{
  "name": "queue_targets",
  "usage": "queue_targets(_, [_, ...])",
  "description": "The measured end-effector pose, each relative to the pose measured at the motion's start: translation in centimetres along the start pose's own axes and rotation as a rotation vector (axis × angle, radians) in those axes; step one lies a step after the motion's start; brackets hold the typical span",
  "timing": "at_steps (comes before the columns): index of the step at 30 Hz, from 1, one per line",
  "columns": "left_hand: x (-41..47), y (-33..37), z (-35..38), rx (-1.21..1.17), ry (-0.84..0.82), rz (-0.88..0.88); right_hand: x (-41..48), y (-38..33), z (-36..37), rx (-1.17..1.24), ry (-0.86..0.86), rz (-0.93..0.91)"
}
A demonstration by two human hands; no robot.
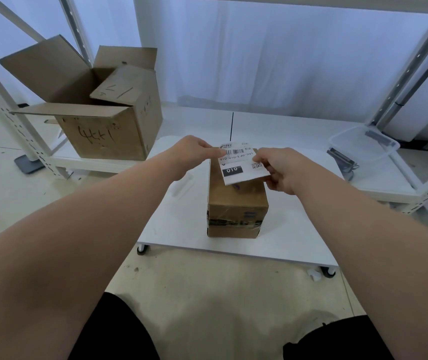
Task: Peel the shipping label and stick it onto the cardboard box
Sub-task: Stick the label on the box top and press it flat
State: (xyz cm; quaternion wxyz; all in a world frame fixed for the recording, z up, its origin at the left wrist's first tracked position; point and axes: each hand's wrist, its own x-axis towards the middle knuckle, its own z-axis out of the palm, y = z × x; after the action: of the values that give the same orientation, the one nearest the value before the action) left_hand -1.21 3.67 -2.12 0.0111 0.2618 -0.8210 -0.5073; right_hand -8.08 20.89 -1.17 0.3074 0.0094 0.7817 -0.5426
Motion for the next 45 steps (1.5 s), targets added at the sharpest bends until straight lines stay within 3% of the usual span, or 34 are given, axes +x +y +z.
queue_targets(7, [0.2,0.1,0.1,-0.058,0.037,0.027,0.3,0.0,0.2,-0.036,-0.036,-0.028])
queue_targets(12, [0.5,0.1,0.2,-0.185,0.129,0.142,0.4,0.2,0.0,-0.127,-0.076,-0.052])
queue_targets(18, [0.1,0.9,-0.1,-0.246,0.122,0.302,0.4,0.3,-0.4,0.018,-0.157,-0.058])
queue_targets(22, [0.3,0.7,-0.1,-0.207,0.062,0.253,0.3,0.2,-0.4,0.084,-0.214,-0.060])
queue_targets(28, [0.7,-0.1,0.1,-0.178,0.068,0.100,0.0,0.1,-0.1,0.134,-0.095,-0.176])
queue_targets(31, [0.7,-0.4,0.6,-0.171,0.027,0.032,0.0,0.2,0.1,0.099,-0.132,-0.209])
queue_targets(36, [0.7,-0.3,1.4,-0.194,-0.079,0.007,0.3,0.4,0.5,0.000,-0.131,-0.226])
queue_targets(45, [0.8,-0.1,1.7,-0.138,-0.084,-0.006,1.4,0.7,0.4,0.022,-0.038,-0.206])
